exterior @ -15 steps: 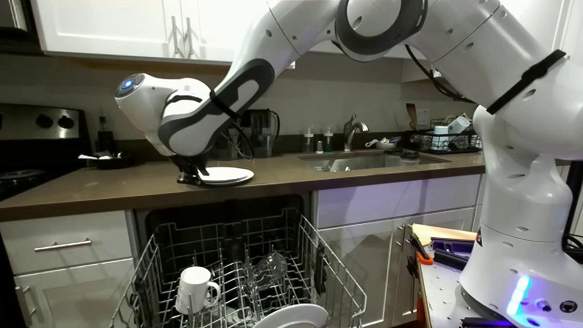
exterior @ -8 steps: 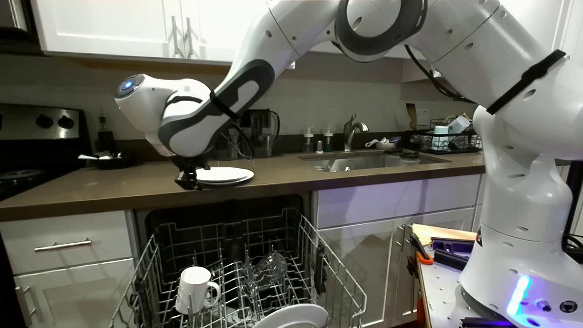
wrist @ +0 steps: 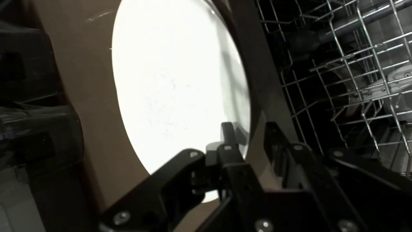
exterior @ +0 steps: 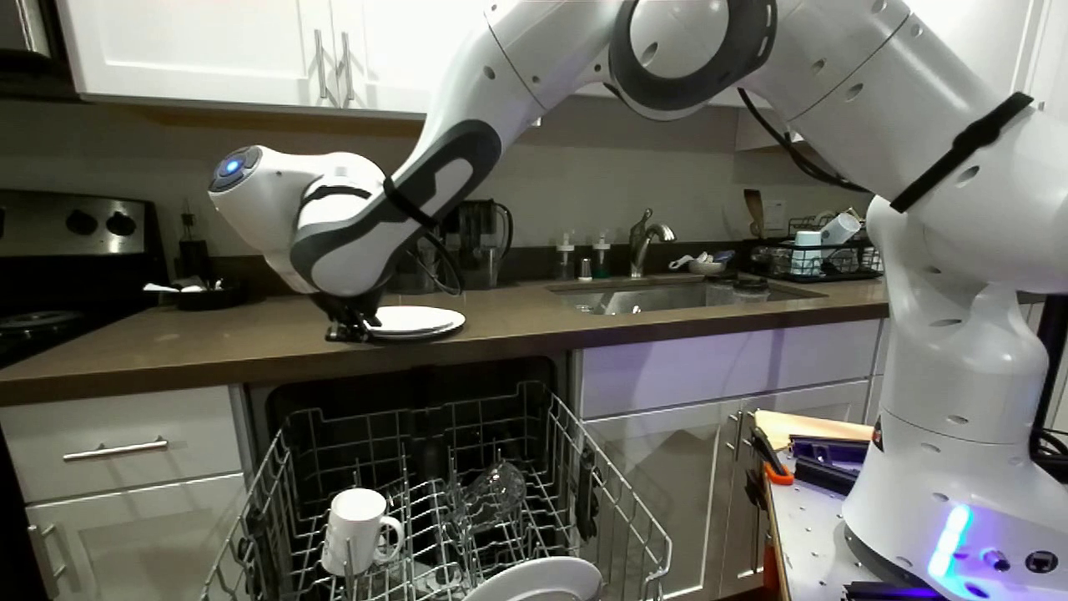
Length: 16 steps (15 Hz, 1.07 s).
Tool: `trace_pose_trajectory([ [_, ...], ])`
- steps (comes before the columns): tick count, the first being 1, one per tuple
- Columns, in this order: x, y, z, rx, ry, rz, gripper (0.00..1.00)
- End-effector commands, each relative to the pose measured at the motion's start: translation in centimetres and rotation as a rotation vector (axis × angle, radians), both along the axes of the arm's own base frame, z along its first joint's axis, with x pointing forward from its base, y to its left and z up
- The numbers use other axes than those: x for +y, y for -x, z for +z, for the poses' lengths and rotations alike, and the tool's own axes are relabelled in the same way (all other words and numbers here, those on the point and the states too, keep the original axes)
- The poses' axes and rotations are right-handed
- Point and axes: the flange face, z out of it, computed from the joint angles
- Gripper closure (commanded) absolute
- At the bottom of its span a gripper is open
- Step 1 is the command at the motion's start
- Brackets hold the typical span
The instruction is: Remove one white plate from the countertop and place it on the left side of the dishwasher rack
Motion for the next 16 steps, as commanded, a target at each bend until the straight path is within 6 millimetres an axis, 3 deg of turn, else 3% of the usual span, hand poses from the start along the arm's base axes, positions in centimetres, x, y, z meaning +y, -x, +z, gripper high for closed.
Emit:
trace_pose_trajectory([
  [1,0.4,-0.9,-0.2,-0.029,0.036,0.015,0.60],
  [3,0.5,-1.2,-0.5,-0.034,0.048,0.019,0.48],
  [6,0.4,-1.5,-0.9,-0.037,0.069,0.025,0.53],
  [7,0.3,-1.5,-1.0,-0.037,0.073,0.026,0.61],
  [9,0.1,-1.7,-1.3,-0.039,0.087,0.025,0.64],
  [10,0.0,-1.8,-1.4,-0.039,0.095,0.023,0.71],
  [14,-0.4,-1.9,-1.5,-0.043,0.113,0.018,0.64],
  [15,-0.4,-1.9,-1.6,-0.043,0.115,0.016,0.85],
  [16,-0.5,-1.9,-1.6,-0.043,0.117,0.014,0.86],
])
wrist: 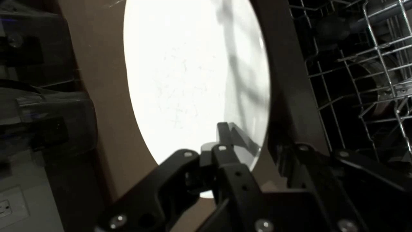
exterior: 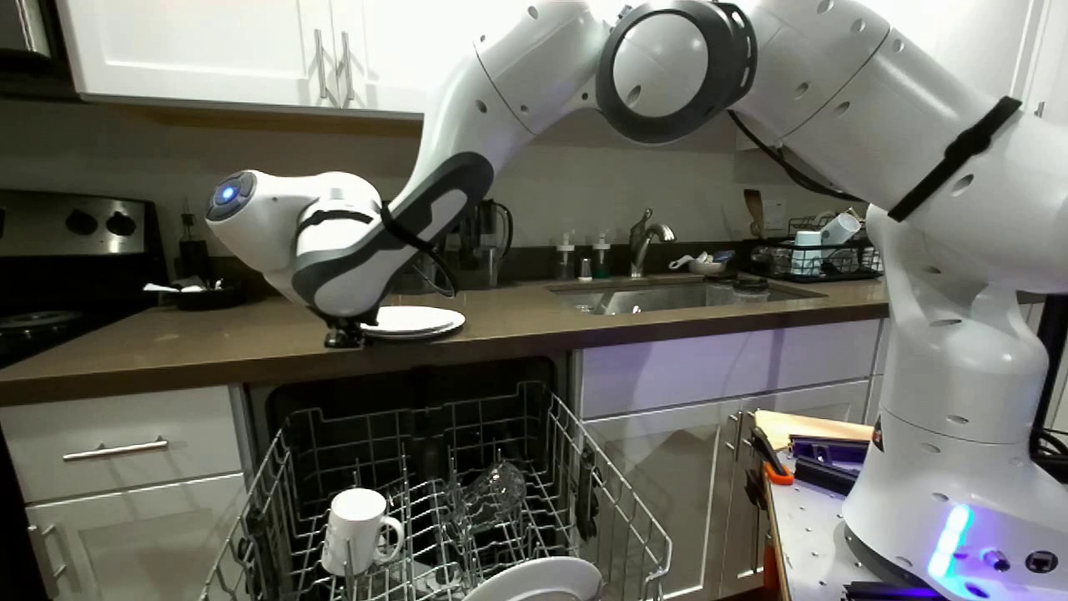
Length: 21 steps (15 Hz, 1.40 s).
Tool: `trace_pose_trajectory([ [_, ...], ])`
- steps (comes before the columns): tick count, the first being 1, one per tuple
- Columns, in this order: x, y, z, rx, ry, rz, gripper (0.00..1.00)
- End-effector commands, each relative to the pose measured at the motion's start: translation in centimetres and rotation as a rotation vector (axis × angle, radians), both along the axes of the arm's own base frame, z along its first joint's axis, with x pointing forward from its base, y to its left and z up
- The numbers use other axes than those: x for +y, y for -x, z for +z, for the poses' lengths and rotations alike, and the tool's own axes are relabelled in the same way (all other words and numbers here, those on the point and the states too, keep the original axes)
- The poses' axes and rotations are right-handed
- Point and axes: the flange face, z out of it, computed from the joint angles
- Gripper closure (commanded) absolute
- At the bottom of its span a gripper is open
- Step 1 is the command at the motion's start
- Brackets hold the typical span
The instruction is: Remove one white plate from the countertop and place it on the left side of the dishwasher rack
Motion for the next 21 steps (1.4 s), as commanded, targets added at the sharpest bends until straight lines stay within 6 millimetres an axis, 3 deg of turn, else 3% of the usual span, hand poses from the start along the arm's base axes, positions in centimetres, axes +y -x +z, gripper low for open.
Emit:
trace_pose_trajectory([
  [1,0.1,-0.4,0.3,-0.025,0.042,-0.011,0.88],
  [3,0.0,-0.4,0.5,-0.033,0.051,-0.013,0.95],
  [5,0.0,-0.4,0.8,-0.040,0.061,-0.019,0.92],
  [21,0.2,0.0,1.6,-0.087,0.138,-0.044,0.95],
])
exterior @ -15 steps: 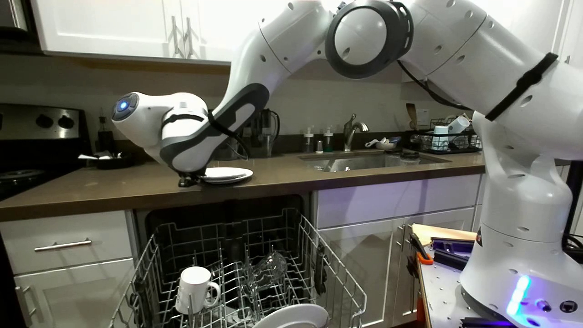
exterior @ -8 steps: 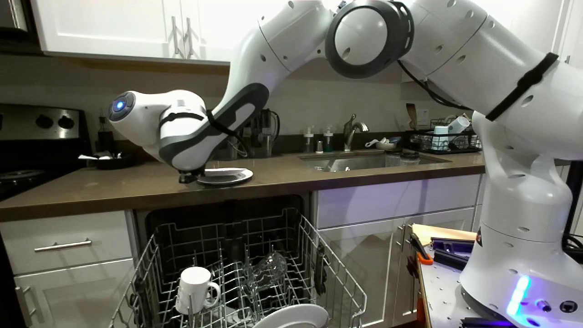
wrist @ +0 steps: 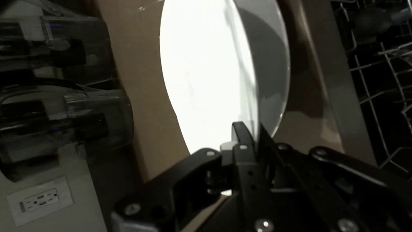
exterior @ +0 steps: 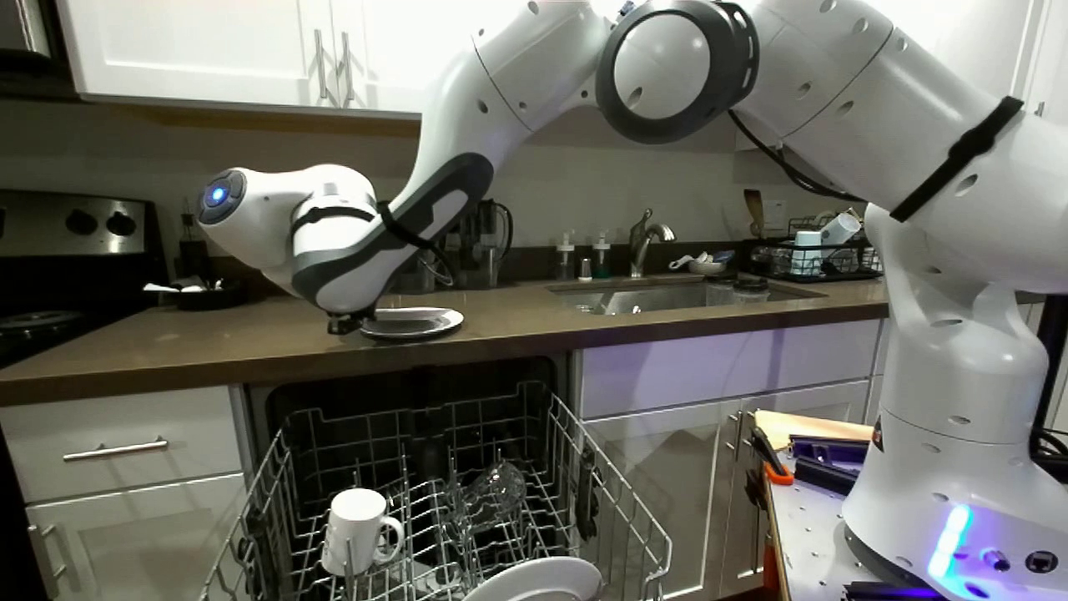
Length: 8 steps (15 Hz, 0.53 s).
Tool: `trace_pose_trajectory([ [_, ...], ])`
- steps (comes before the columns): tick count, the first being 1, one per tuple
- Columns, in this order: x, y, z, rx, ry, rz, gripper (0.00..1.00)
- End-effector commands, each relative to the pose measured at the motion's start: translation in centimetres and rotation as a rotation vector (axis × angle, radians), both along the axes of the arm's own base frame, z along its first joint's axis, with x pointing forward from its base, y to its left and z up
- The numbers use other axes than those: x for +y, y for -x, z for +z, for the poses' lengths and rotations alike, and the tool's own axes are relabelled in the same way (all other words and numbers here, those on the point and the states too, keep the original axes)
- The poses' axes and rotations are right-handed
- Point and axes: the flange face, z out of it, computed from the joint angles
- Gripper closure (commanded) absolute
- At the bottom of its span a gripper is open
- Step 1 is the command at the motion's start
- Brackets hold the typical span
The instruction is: Remove one white plate from the countertop and place it on the left side of the dishwasher rack
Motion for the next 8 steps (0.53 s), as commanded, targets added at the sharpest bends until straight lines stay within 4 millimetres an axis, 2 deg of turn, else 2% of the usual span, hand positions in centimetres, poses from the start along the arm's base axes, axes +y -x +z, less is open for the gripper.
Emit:
trace_pose_trajectory([
  [1,0.27,0.39,0.34,-0.039,0.049,-0.026,0.94],
  [8,0.83,1.16,0.57,-0.081,0.078,-0.052,0.95],
])
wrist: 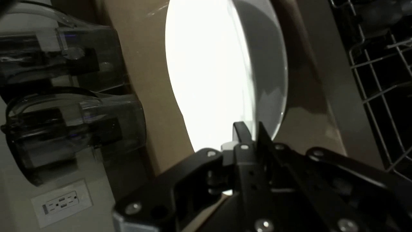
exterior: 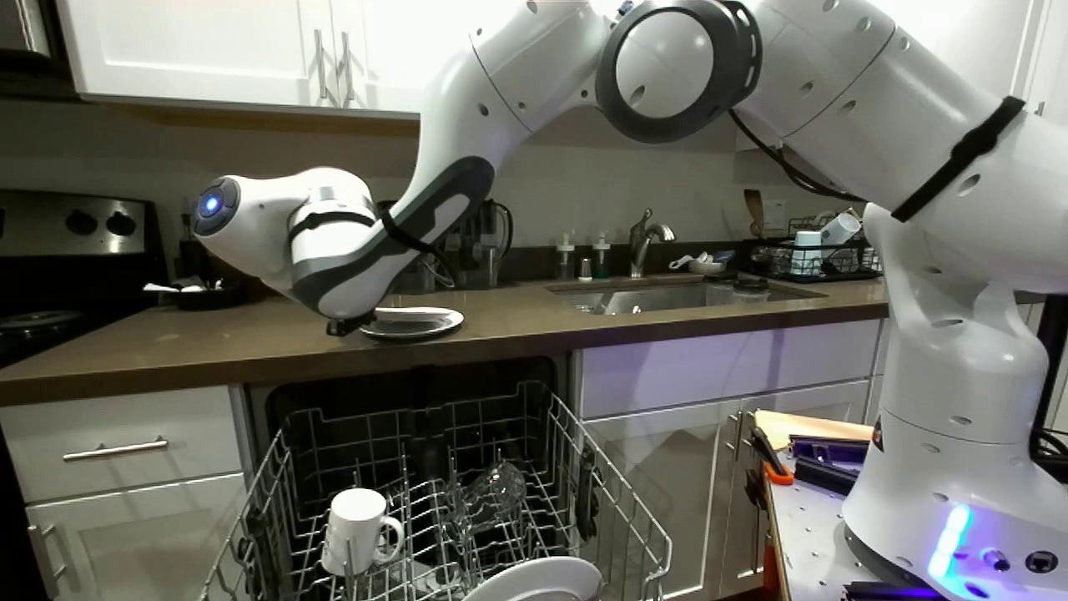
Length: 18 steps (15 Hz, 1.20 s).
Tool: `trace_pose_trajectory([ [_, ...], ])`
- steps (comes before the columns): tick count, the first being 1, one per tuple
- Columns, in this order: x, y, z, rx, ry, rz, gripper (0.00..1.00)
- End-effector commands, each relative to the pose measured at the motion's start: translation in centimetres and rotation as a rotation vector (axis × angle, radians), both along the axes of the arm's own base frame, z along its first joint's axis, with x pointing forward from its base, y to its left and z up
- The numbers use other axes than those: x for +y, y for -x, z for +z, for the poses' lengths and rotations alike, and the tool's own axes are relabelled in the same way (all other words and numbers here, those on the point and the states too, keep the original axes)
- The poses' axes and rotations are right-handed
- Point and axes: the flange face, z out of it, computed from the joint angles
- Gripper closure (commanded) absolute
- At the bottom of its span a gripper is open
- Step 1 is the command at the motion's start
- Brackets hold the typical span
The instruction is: Remove one white plate from the countertop and place it on the left side of the dishwasher rack
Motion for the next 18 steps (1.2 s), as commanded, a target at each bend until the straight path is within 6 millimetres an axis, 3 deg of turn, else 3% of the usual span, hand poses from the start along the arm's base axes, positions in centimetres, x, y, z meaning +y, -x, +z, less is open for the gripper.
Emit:
trace_pose_trajectory([
  [1,0.3,0.9,0.9,-0.034,0.053,-0.022,0.95],
  [11,0.7,2.0,1.0,-0.069,0.136,-0.046,0.95],
  [18,1.8,3.8,2.4,-0.063,0.148,-0.033,0.94],
])
